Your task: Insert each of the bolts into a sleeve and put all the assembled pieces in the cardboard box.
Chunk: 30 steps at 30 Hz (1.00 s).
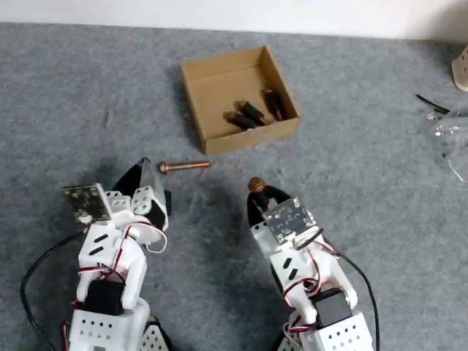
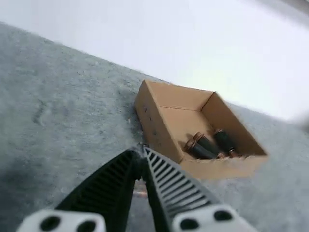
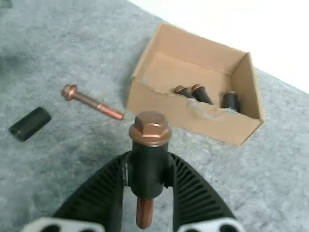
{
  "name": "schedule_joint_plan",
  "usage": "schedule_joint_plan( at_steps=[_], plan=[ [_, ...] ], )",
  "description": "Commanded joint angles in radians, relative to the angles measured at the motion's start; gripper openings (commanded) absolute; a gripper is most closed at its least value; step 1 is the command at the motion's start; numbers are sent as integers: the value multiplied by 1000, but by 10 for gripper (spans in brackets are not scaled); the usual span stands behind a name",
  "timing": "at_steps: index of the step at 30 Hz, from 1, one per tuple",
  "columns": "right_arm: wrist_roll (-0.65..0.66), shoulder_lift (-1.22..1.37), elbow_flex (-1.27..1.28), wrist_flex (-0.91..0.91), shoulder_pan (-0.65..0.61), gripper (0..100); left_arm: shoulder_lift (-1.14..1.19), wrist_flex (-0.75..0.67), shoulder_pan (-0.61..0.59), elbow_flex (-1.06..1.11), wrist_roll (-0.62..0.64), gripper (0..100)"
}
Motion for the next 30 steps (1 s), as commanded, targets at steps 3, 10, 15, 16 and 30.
schedule_joint_plan(
  at_steps=[3,10,15,16,30],
  plan=[
    [-9,-16,41,-56,30,5,-10,91,-8,-31,-480,7],
    [-6,-15,41,-56,30,5,-4,32,-7,27,-500,7],
    [-6,-8,42,-53,30,5,-2,28,-50,27,-505,7],
    [-6,-7,42,-51,30,5,-2,28,-61,27,-505,7],
    [34,-7,58,-31,58,5,1,12,-90,27,-497,7]
  ],
)
